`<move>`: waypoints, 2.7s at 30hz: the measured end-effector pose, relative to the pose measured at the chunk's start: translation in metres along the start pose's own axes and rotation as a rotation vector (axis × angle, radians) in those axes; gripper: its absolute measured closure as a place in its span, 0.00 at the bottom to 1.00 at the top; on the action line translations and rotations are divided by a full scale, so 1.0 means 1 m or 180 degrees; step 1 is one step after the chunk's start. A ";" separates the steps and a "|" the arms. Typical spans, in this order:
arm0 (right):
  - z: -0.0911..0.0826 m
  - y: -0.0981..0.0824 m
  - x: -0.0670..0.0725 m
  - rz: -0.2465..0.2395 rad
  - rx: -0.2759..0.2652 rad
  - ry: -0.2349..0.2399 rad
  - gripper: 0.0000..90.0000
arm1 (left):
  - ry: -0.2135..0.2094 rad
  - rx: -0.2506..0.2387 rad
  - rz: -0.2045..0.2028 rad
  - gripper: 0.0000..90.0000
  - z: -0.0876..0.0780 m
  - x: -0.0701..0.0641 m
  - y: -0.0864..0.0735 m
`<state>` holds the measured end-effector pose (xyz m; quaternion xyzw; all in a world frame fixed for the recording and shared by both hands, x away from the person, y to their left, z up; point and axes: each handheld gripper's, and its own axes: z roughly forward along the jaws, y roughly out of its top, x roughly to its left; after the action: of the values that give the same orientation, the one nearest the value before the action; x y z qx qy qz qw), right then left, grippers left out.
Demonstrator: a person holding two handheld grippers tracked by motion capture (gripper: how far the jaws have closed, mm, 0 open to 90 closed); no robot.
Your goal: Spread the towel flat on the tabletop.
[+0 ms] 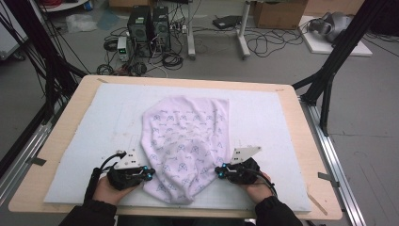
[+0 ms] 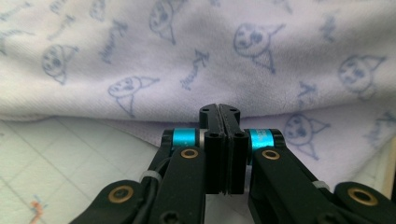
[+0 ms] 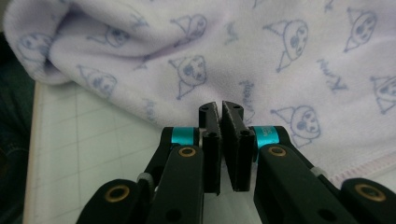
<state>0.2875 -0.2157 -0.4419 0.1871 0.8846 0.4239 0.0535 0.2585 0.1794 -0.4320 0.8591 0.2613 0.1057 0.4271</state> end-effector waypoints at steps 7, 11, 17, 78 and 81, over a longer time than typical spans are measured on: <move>-0.022 0.010 0.000 -0.0054 -0.0247 -0.0080 0.97 | 0.0107 -0.0380 -0.0116 0.98 -0.025 0.005 0.007; -0.035 0.017 -0.010 -0.0008 -0.0338 -0.0207 0.97 | 0.0249 -0.0560 -0.0313 0.98 -0.032 0.017 0.008; -0.025 0.028 -0.042 0.0132 -0.0216 -0.0385 0.97 | 0.0563 -0.0489 -0.0505 0.98 -0.014 0.045 0.019; -0.026 0.027 0.024 -0.0235 -0.0175 0.0051 0.97 | 0.0000 -0.0194 0.0002 0.97 -0.023 -0.013 0.017; -0.040 0.032 0.028 -0.0238 -0.0259 0.0035 0.97 | 0.0057 -0.0309 0.0002 0.97 -0.035 -0.014 0.025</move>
<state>0.2605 -0.2159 -0.3904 0.1492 0.8733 0.4583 0.0720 0.2417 0.1835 -0.3905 0.8365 0.2594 0.1261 0.4659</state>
